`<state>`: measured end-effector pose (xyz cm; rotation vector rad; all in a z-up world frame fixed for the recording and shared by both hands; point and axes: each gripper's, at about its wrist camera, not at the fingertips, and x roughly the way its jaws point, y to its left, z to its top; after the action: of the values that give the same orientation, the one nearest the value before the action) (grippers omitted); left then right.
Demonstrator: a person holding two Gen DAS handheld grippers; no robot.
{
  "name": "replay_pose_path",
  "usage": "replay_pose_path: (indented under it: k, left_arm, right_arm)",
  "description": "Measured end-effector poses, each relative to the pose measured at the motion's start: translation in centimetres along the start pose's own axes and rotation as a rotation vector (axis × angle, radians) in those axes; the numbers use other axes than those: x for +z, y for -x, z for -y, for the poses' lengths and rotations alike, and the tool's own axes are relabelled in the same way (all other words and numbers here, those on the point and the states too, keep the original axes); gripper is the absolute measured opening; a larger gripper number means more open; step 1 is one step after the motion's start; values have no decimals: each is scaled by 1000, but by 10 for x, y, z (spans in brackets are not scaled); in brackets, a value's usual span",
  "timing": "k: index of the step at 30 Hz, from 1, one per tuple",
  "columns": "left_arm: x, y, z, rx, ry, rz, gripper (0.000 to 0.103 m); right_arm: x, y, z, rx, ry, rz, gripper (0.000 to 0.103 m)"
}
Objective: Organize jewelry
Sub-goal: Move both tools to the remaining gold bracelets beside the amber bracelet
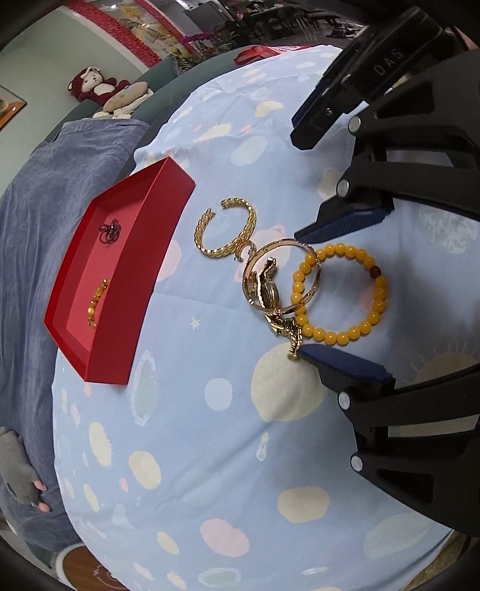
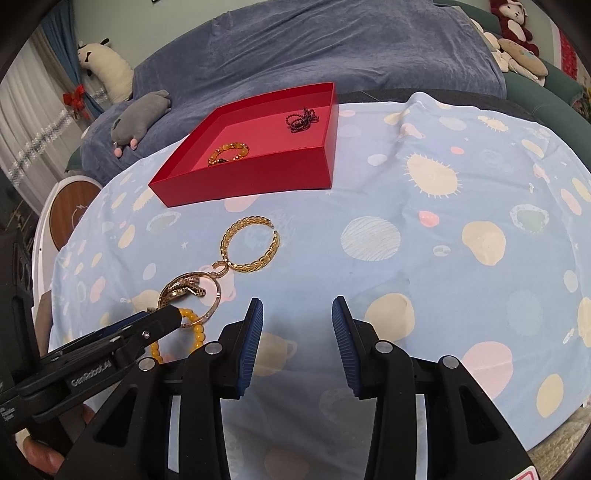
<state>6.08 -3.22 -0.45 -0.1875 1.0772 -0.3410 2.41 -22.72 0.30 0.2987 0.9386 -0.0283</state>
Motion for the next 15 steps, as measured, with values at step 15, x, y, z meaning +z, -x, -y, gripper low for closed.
replay_pose_path:
  k: [15]
  left_arm:
    - [10,5,-7,-65,35,25,5]
  right_arm:
    - [3,-10,-2,13,-5,-10,39]
